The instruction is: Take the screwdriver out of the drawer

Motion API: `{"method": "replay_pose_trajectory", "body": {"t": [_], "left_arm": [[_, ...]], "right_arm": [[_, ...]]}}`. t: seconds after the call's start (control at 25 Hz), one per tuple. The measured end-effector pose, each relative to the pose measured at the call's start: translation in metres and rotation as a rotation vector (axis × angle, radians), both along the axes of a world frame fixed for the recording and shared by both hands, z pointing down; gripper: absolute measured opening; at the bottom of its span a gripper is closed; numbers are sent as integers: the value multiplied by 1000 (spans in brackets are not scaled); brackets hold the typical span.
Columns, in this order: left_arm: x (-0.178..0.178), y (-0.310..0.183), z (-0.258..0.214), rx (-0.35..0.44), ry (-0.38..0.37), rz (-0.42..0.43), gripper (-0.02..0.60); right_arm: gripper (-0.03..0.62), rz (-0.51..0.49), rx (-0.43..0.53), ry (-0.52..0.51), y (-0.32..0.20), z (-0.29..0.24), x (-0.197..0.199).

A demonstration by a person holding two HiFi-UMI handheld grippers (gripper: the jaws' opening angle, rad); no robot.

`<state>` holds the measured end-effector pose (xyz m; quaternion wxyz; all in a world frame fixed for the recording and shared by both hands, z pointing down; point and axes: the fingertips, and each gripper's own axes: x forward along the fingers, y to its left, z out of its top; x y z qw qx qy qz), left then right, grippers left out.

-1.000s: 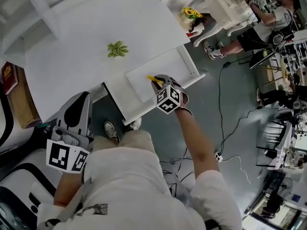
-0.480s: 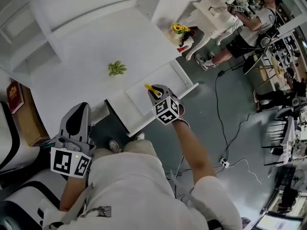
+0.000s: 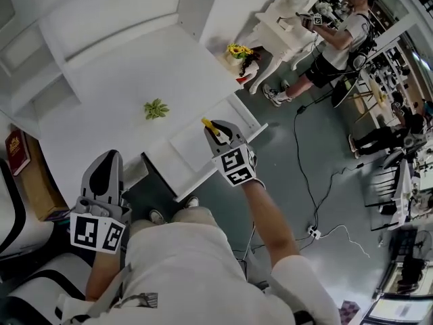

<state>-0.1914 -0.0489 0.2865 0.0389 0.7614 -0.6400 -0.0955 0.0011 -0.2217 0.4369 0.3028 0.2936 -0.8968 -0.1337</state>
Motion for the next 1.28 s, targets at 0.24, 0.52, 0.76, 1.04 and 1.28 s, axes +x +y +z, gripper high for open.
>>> {"method": "replay_pose_trajectory", "body": {"t": [0.24,0.52,0.76,1.04,1.28], "left_arm": [[5,-11,-13,25,-21,2,15],[19,-30,-22,28,-50,-9,15],[26,-41,-41,51,-85,-37,15],[32,-51,-60,77,-131,-74,15],[33,-52,-73,96,-157,-107,15]], "right_arm": [[83,53,54,-143,4,-50,14],[83,79,92,-301,4,-103,43],[83,100,122,-426,-1,-146,70],[83,107,201,-542,1,-196,101],[83,137,286,-599,7,-228,129]]}}
